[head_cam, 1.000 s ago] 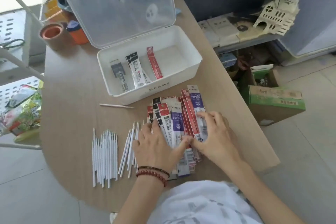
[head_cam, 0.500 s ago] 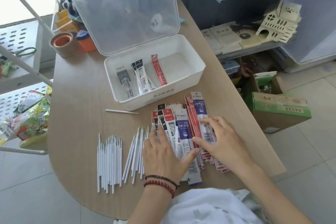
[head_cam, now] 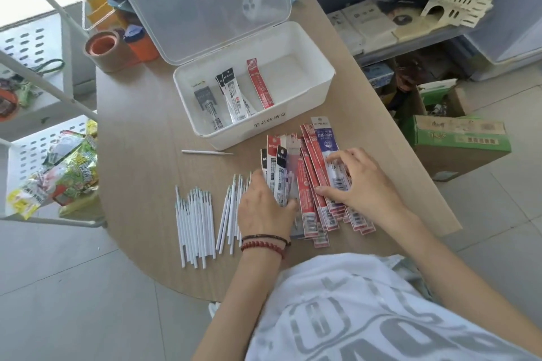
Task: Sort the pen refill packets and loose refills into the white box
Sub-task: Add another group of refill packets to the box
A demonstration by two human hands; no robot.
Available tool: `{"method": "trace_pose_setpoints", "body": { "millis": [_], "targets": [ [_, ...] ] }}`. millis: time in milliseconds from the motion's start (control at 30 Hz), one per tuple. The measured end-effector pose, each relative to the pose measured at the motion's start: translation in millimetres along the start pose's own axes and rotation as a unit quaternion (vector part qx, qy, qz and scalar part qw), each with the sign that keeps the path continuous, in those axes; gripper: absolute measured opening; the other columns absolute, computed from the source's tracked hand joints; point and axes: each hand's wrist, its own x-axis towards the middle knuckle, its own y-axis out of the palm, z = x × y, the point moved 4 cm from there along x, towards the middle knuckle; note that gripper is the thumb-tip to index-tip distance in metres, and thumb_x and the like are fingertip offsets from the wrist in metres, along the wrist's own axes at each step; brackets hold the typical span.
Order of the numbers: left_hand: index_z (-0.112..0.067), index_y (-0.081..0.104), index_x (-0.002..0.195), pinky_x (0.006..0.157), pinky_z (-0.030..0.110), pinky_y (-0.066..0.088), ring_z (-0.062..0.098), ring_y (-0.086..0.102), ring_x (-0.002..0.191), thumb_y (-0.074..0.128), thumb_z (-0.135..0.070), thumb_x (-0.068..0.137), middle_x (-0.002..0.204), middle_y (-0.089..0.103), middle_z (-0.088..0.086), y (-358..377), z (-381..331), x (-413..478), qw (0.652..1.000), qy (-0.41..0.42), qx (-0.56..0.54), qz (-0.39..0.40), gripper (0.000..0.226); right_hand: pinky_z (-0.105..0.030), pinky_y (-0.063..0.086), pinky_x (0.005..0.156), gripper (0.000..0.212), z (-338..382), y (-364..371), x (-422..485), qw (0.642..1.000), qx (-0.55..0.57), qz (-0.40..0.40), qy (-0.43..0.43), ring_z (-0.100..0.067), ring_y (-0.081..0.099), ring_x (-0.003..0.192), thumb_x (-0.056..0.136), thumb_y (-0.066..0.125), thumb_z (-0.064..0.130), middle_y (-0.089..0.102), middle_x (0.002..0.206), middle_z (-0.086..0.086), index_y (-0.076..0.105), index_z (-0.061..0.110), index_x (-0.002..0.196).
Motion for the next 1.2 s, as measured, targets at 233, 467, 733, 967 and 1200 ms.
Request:
{"method": "trace_pose_setpoints", "body": {
  "millis": [233,467,733,967,1200],
  "targets": [
    [-0.007,0.04,0.112,0.045,0.014,0.033,0.003,0.045,0.056,0.071,-0.022,0.079,0.07,0.047,-0.006,-6,17,7,0.993,-0.056,-0.098,0.023,0.048,-0.024,0.03,0.093,0.063,3,0,-2,1.0,-0.015,0.004,0.001,-0.011,0.038,0.126,0.076,0.07,0.056,0.041,0.137,0.009,0.046,0.035,0.131],
    [-0.016,0.056,0.104,0.064,0.014,0.047,-0.002,0.058,0.078,0.071,-0.016,0.079,0.087,0.062,-0.012,-12,22,10,0.967,-0.018,-0.253,0.03,0.029,-0.028,0.034,0.104,0.039,34,-6,-4,0.992,0.095,-0.035,-0.068,-0.001,0.041,0.121,0.081,0.061,0.059,0.051,0.127,0.017,0.061,0.038,0.114],
    [-0.025,0.064,0.092,0.055,0.007,0.047,-0.008,0.065,0.068,0.077,-0.021,0.072,0.082,0.07,-0.012,-38,23,16,0.918,-0.01,-0.393,0.05,0.023,-0.01,0.049,0.075,0.036,71,-9,3,0.977,0.183,0.028,-0.102,0.01,0.059,0.088,0.082,0.062,0.055,0.064,0.101,0.022,0.062,0.035,0.112],
    [-0.024,0.067,0.092,0.06,0.011,0.051,0.002,0.069,0.075,0.078,-0.022,0.071,0.083,0.074,-0.008,-60,17,29,0.907,0.013,-0.421,0.015,0.023,-0.006,0.049,0.07,0.028,94,-17,12,0.954,0.272,0.058,-0.113,0.008,0.065,0.081,0.078,0.074,0.041,0.07,0.091,0.018,0.066,0.031,0.103],
    [-0.017,0.068,0.095,0.06,0.015,0.054,0.005,0.07,0.073,0.078,-0.024,0.069,0.081,0.074,-0.006,-61,16,28,0.892,-0.003,-0.451,0.024,0.028,-0.011,0.052,0.065,0.038,96,-10,7,0.946,0.309,0.043,-0.085,0.004,0.065,0.081,0.068,0.08,0.048,0.069,0.089,0.014,0.062,0.033,0.099]
  ]
}}
